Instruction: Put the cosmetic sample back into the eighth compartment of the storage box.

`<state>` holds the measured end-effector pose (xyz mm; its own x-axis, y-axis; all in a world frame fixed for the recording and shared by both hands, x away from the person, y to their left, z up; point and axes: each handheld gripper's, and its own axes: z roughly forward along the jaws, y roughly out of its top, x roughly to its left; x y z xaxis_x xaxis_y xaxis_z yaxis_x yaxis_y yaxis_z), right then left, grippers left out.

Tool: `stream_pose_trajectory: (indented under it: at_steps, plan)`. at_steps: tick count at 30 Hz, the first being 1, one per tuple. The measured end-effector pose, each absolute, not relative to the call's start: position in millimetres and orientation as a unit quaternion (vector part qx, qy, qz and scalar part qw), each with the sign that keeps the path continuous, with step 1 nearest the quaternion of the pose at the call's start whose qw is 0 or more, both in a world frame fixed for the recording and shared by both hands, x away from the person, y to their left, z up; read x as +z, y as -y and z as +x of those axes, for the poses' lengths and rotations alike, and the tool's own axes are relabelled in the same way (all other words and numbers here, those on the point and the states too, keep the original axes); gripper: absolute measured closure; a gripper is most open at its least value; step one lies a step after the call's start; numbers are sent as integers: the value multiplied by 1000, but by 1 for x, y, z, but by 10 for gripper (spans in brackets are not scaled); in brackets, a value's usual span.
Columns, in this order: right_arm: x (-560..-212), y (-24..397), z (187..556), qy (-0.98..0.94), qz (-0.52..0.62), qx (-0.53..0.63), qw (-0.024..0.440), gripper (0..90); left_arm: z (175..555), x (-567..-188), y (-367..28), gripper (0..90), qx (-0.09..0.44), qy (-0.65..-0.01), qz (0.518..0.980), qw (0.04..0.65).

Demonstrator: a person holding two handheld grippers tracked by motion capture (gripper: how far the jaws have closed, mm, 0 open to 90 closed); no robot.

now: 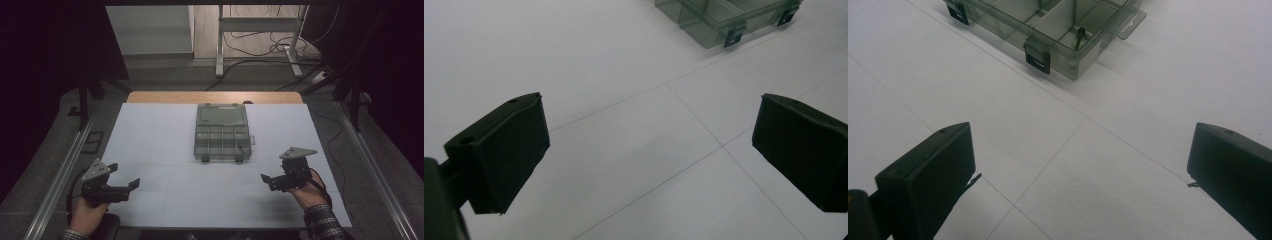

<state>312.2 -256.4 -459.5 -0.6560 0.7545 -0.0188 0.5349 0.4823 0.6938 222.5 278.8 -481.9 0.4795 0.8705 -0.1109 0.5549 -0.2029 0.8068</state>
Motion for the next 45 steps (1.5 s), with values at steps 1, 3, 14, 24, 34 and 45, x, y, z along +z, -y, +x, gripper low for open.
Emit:
stream_pose_trajectory:
  at_steps: [1, 3, 14, 24, 34, 45]
  plan:
    - [-459, 257, 311, -844, 382, 337, 165, 0, 223, -482, -279, 23, 189, -474, 752, 417]
    - [-459, 259, 310, -844, 383, 337, 167, 0, 223, -482, -279, 23, 189, -474, 752, 418]
    - [-457, 271, 302, -838, 390, 339, 175, 0, 223, -482, -279, 23, 189, -475, 751, 418]
    - [-457, 284, 295, -830, 403, 340, 180, 0, 223, -482, -279, 23, 189, -475, 751, 418]
    - [-459, 303, 284, -817, 425, 338, 195, 0, 223, -482, -279, 23, 189, -475, 752, 417]
    - [-463, 318, 272, -802, 443, 349, 199, 0, 223, -482, -279, 21, 189, -477, 750, 417]
